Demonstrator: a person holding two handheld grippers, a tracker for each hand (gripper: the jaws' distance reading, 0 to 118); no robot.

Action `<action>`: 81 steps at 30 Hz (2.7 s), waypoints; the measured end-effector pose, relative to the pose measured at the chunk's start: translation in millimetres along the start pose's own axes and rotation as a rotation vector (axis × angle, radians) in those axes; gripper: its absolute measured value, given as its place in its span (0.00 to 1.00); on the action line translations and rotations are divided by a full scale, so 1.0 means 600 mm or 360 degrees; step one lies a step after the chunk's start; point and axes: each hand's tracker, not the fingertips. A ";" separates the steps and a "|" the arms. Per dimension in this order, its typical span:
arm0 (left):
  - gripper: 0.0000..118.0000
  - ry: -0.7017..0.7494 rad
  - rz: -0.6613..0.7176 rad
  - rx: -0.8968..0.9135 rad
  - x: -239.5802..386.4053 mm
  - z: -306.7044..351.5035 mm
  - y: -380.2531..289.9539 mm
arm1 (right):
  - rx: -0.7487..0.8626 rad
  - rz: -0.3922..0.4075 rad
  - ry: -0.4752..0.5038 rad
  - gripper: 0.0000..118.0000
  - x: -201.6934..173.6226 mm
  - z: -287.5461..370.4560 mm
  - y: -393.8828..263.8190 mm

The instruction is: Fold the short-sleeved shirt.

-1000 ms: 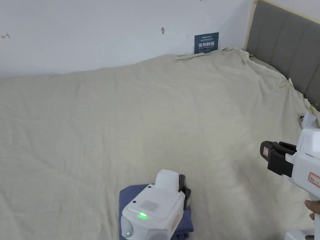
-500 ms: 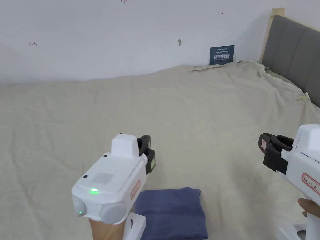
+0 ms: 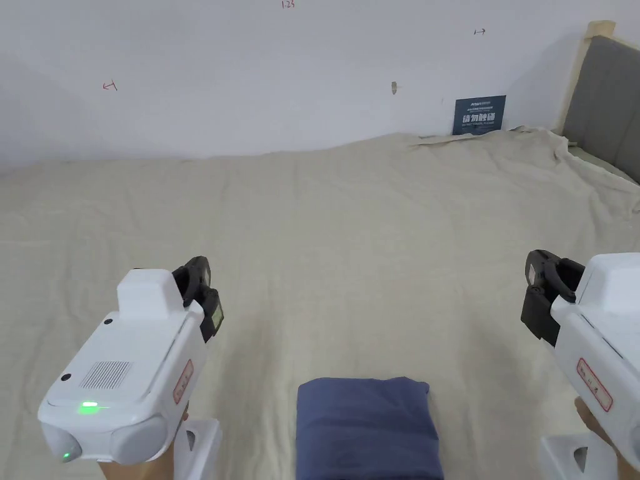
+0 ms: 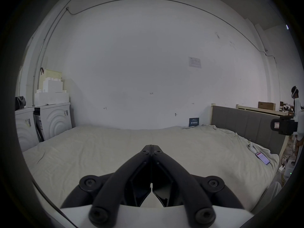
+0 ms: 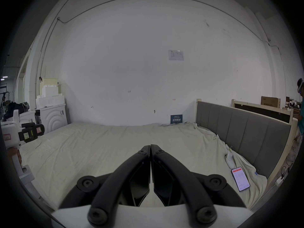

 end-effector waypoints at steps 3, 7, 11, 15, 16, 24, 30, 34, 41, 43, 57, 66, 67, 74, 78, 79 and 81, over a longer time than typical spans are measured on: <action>0.00 0.0050 -0.0004 0.0017 -0.015 0.009 -0.009 | 0.0056 0.0018 -0.0020 0.00 -0.009 0.000 -0.006; 0.00 0.0090 0.0007 0.0006 -0.029 0.015 -0.019 | 0.0091 0.0036 -0.0029 0.00 -0.027 0.005 -0.005; 0.00 0.0101 0.0028 -0.0026 -0.033 0.013 -0.027 | 0.0080 0.0027 -0.0016 0.00 -0.033 0.000 -0.010; 0.00 0.0094 0.0039 -0.0070 -0.034 0.011 -0.037 | 0.0001 0.0004 0.0017 0.00 -0.046 -0.015 -0.034; 0.00 0.0091 0.0045 -0.0084 -0.035 0.010 -0.039 | -0.0023 -0.0001 0.0030 0.00 -0.050 -0.019 -0.042; 0.00 0.0062 0.0097 -0.0201 -0.046 0.004 -0.068 | -0.0299 0.0004 0.0101 0.00 -0.121 -0.064 -0.147; 0.00 0.0038 0.0149 -0.0300 -0.054 -0.001 -0.095 | -0.0476 -0.0012 0.0113 0.00 -0.153 -0.090 -0.240; 0.00 0.0013 0.0164 -0.0354 -0.053 -0.004 -0.111 | -0.0548 -0.0030 0.0095 0.00 -0.164 -0.097 -0.285; 0.00 -0.0039 0.0185 -0.0450 -0.043 -0.011 -0.139 | -0.0649 -0.0049 0.0067 0.00 -0.177 -0.109 -0.355; 0.00 -0.0055 0.0192 -0.0480 -0.039 -0.013 -0.147 | -0.0675 -0.0069 0.0064 0.00 -0.188 -0.104 -0.366; 0.39 -0.0363 0.0528 -0.1090 -0.016 -0.073 -0.228 | -0.0626 -0.0015 0.0040 0.00 -0.190 -0.097 -0.424; 0.85 -0.0664 0.0819 -0.1471 -0.009 -0.149 -0.289 | -0.0662 0.0047 0.0097 0.00 -0.177 -0.104 -0.430; 0.84 -0.0660 0.0845 -0.1499 -0.008 -0.155 -0.293 | -0.0664 0.0047 0.0099 0.00 -0.176 -0.104 -0.431; 0.73 -0.0788 0.0848 -0.1619 0.013 -0.193 -0.303 | -0.0673 0.0026 0.0104 0.00 -0.173 -0.107 -0.434; 0.51 -0.0773 0.0725 -0.1716 0.032 -0.205 -0.316 | -0.0677 0.0027 0.0114 0.00 -0.170 -0.108 -0.435; 0.48 -0.0786 0.0710 -0.1708 0.030 -0.204 -0.319 | -0.0680 0.0026 0.0119 0.00 -0.170 -0.108 -0.433; 0.38 -0.0797 0.0763 -0.1712 0.021 -0.201 -0.320 | -0.0688 0.0022 0.0134 0.00 -0.166 -0.109 -0.432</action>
